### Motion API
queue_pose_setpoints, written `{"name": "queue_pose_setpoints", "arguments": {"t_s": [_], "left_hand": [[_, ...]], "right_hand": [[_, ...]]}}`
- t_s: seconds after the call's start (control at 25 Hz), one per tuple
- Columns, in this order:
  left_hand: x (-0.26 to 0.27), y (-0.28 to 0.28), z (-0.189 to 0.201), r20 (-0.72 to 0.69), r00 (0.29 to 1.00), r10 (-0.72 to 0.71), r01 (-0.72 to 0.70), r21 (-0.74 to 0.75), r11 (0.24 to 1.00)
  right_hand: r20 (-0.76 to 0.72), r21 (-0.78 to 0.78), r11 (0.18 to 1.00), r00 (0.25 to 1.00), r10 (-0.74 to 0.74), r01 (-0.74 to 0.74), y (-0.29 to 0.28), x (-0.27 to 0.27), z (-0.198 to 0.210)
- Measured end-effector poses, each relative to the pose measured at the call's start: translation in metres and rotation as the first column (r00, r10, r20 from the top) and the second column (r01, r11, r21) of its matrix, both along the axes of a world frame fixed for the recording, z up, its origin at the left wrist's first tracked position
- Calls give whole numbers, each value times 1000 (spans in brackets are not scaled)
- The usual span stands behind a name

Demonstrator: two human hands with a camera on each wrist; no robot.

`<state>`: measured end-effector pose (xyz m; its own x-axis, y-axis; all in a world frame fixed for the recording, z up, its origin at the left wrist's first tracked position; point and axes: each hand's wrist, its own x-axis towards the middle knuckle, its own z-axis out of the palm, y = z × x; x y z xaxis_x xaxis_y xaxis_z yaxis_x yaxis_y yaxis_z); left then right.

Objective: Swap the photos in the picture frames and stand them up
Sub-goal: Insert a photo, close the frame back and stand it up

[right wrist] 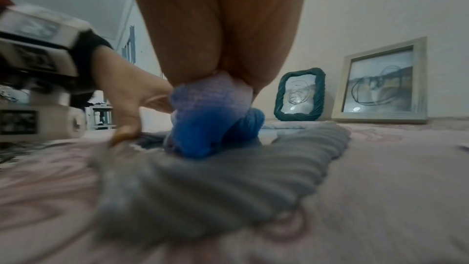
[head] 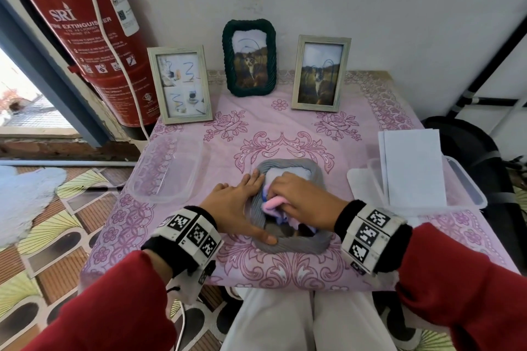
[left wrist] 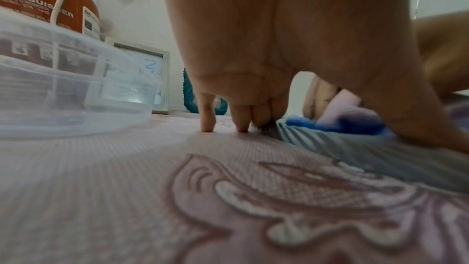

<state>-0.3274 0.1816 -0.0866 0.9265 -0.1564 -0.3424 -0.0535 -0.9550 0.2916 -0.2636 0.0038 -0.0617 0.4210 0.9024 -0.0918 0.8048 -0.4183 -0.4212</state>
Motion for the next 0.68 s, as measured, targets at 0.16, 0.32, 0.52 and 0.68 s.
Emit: {"name": "queue_pose_setpoints", "arguments": {"t_s": [0.16, 0.32, 0.52, 0.68], "left_hand": [[-1, 0, 1, 3, 1000, -9, 9, 16, 1000], [-1, 0, 2, -7, 1000, -10, 10, -12, 1000], [1, 0, 0, -9, 1000, -11, 11, -12, 1000], [2, -1, 1, -16, 1000, -19, 19, 1, 1000]], "right_hand": [[-1, 44, 993, 994, 108, -108, -27, -27, -1], [23, -18, 994, 994, 110, -110, -48, -24, 0], [46, -32, 996, 995, 86, -85, -35, 1, -1], [37, -8, 1000, 999, 10, -9, -20, 25, 0]]}}
